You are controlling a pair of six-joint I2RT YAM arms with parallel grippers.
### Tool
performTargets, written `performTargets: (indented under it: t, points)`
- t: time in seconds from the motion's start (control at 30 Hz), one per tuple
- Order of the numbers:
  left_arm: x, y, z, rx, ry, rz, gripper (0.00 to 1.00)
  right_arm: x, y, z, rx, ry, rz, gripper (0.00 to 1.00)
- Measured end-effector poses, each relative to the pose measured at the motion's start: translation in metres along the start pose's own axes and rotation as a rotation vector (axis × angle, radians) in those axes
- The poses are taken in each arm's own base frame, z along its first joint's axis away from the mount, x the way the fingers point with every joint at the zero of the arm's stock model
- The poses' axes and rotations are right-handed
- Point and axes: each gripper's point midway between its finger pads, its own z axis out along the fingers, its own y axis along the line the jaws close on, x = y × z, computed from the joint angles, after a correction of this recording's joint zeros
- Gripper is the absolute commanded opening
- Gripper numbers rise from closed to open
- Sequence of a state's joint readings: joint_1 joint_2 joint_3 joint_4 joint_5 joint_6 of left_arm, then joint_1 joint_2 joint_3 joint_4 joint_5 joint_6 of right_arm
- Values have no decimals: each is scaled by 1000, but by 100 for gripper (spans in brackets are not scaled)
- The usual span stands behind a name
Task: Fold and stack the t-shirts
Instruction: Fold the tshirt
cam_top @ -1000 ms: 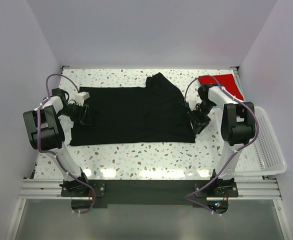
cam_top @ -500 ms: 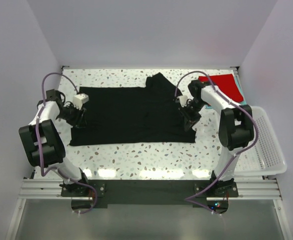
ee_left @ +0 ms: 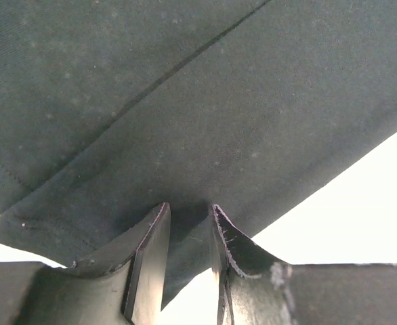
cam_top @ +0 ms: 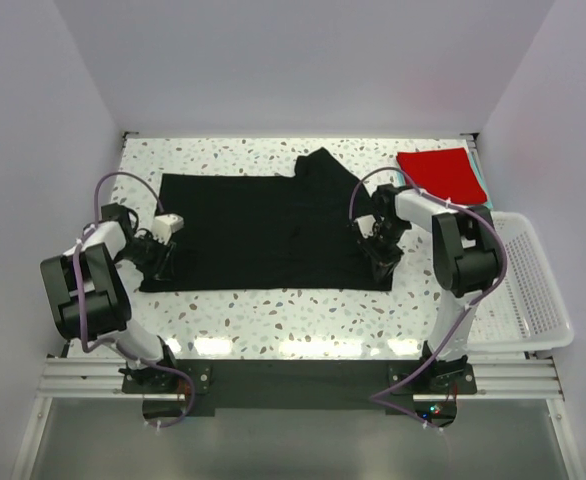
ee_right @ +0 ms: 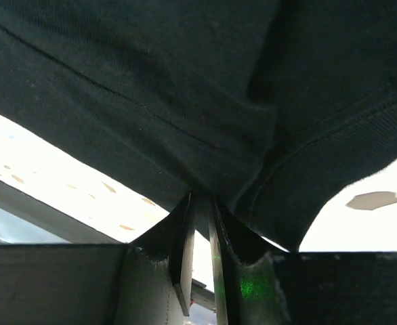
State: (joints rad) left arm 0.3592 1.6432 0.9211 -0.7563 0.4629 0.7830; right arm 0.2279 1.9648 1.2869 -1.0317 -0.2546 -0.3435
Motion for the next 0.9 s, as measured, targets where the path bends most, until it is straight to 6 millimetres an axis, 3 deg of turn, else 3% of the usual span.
performTargets:
  t: [0.33, 0.47, 0.53, 0.6, 0.67, 0.8, 0.9]
  points:
    - [23, -16, -3, -65, -22, 130, 32, 31, 14, 4, -12, 53, -74, 22]
    - [31, -24, -7, -53, -2, 166, 42, 42, 23, -7, -54, 85, -108, 28]
    - [36, -33, -10, -17, 22, 164, 49, 36, 30, -20, -86, 71, -113, 30]
    - [34, -41, -16, 28, 29, 151, 50, 13, 35, -39, -104, -4, -122, 31]
    - [13, -38, -26, 47, -14, 151, 54, -20, 35, -66, -102, -117, -123, 31]
    - [-63, -7, -56, -18, -193, 187, 57, -94, 21, -119, -36, -373, -114, 42]
    - [-113, 19, -76, -73, -308, 185, 58, -140, 5, -137, 12, -492, -86, 48]
